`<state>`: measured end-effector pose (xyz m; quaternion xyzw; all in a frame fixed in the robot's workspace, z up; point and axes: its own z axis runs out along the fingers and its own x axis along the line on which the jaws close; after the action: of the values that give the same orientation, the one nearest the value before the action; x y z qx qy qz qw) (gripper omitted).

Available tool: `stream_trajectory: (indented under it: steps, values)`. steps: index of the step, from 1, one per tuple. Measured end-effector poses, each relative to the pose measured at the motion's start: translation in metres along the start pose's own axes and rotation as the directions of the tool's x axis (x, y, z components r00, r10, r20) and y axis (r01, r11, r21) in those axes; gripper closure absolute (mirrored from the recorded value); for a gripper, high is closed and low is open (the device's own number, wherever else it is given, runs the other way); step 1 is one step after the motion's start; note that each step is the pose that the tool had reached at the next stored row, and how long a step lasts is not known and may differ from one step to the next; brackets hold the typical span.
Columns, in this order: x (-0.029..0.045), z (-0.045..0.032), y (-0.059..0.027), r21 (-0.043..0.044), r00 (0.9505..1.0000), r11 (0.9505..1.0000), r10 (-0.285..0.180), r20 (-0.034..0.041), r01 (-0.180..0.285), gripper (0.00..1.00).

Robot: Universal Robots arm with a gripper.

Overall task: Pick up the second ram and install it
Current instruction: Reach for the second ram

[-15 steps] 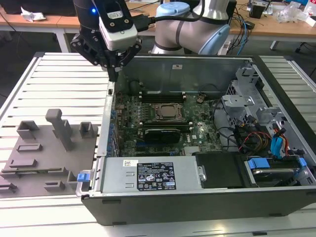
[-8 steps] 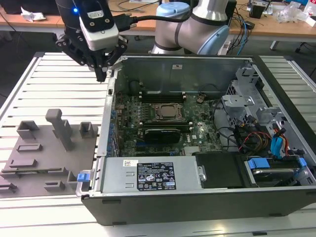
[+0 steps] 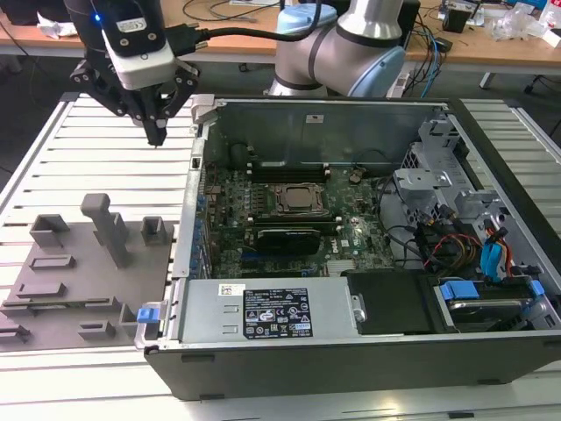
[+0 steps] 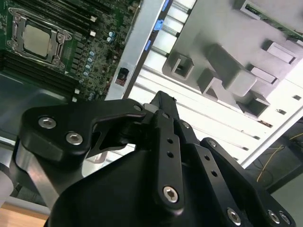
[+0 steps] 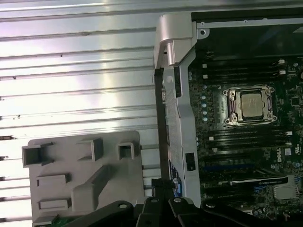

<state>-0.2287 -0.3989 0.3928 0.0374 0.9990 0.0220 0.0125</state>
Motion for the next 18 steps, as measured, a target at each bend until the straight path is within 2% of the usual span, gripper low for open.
stream_trajectory:
  steps: [5,9,13,18]
  values:
    - [0.0117,-0.0002,-0.0009,0.0,1.0,1.0,0.0,0.0,0.0,0.89]
    - [0.0175,-0.0003,-0.0013,0.0,1.0,1.0,0.0,-0.0001,0.0,0.89]
    - [0.0316,-0.0005,-0.0023,0.0,1.0,1.0,0.0,-0.0001,0.0,0.89]
    - [0.0424,-0.0006,-0.0032,0.0,1.0,1.0,0.0,0.0,0.0,0.89]
